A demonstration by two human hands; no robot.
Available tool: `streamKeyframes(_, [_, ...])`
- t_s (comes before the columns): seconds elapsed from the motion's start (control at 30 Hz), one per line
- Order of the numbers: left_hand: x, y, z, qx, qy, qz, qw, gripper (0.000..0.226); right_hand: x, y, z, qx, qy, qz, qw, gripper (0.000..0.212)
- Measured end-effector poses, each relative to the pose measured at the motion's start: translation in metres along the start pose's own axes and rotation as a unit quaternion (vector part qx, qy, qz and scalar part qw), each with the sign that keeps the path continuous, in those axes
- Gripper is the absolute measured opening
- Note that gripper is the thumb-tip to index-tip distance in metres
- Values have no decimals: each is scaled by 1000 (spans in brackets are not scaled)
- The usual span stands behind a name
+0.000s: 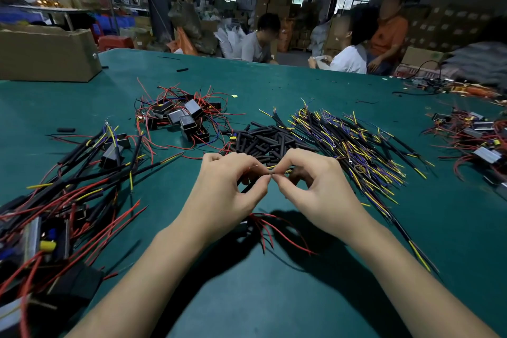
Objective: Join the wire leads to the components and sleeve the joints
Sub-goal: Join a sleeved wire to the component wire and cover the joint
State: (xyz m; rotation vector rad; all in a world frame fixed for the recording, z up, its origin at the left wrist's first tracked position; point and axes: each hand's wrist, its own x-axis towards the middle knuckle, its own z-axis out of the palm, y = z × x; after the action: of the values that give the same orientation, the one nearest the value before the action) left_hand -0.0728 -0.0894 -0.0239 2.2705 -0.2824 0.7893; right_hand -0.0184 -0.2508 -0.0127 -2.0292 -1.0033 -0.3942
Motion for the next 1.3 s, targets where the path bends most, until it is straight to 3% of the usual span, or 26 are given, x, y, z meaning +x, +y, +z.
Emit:
streamKeyframes(0.13, [3, -1, 0, -59, -16, -46, 997, 9, -2, 0, 0, -131, 1, -77, 988, 6])
streamKeyframes(0.27, [7, -5, -7, -90, -107, -104, 985, 11, -2, -2, 2, -307, 6, -195, 931, 9])
streamKeyframes(0.37, [10, -8, -16, -162, -174, -168, 957, 17, -2, -6, 5, -324, 10, -218, 921, 9])
streamKeyframes(0.47, [12, -8, -20, -217, -192, -201, 936, 19, 0, -11, 7, -309, 9, -181, 934, 8])
streamKeyframes(0.53, [10, -6, -16, -169, -167, -170, 956, 20, -2, -12, 7, -244, -11, -105, 964, 6])
streamKeyframes(0.63, [4, -3, -8, -4, -109, -60, 992, 10, -4, -7, 6, -109, -39, -11, 993, 6])
streamKeyframes(0.77, [3, -2, -9, 102, -61, 31, 992, 20, 0, -2, 8, -19, -37, 41, 998, 7])
streamKeyframes(1.07, [2, -2, -8, 158, -46, 43, 985, 24, -2, 6, 6, -61, -71, 47, 994, 7])
streamKeyframes(1.3, [1, 0, -11, 169, -40, 110, 979, 8, -2, 7, 5, -54, -87, 72, 992, 8])
